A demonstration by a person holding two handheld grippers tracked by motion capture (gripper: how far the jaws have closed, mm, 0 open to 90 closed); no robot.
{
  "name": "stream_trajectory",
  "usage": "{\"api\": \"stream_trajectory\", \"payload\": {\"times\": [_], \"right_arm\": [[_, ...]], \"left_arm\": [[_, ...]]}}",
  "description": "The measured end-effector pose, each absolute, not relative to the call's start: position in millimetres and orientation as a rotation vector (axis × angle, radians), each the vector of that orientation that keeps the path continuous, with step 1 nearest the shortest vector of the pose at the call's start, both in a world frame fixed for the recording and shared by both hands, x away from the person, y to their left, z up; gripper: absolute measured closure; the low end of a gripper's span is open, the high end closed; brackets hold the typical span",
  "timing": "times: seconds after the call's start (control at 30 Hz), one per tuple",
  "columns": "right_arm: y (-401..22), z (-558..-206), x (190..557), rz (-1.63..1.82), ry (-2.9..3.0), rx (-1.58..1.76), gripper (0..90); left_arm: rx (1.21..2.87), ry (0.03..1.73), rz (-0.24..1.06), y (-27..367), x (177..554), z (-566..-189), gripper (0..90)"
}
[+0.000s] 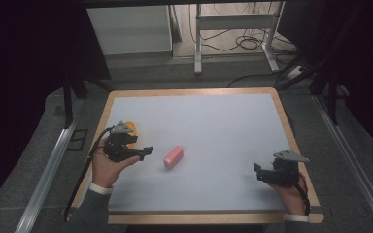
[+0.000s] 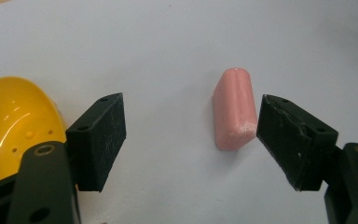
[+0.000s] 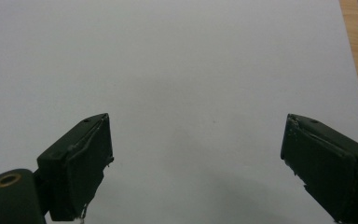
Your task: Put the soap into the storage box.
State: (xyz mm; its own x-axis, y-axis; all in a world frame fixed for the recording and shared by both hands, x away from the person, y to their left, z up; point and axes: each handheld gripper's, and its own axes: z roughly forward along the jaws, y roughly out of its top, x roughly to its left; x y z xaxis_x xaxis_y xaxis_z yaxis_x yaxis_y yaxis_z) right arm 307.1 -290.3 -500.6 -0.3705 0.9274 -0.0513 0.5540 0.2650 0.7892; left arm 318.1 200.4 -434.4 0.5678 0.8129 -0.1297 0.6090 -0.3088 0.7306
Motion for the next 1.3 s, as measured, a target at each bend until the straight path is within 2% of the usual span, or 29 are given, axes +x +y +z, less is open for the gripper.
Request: {"api": "stream_trajectory", "payload": {"times": [0.57, 1.3], "right_arm": [[-289, -503, 308, 0.928, 2.029, 1.332, 8.6], [-285, -507, 310, 0.905, 2.052, 1.322, 8.6]], "left_arm": [[2.105, 1.113, 0.336, 174, 334, -436, 25.3], [2.217, 1.103, 0.294, 136, 348, -465, 25.4]]}}
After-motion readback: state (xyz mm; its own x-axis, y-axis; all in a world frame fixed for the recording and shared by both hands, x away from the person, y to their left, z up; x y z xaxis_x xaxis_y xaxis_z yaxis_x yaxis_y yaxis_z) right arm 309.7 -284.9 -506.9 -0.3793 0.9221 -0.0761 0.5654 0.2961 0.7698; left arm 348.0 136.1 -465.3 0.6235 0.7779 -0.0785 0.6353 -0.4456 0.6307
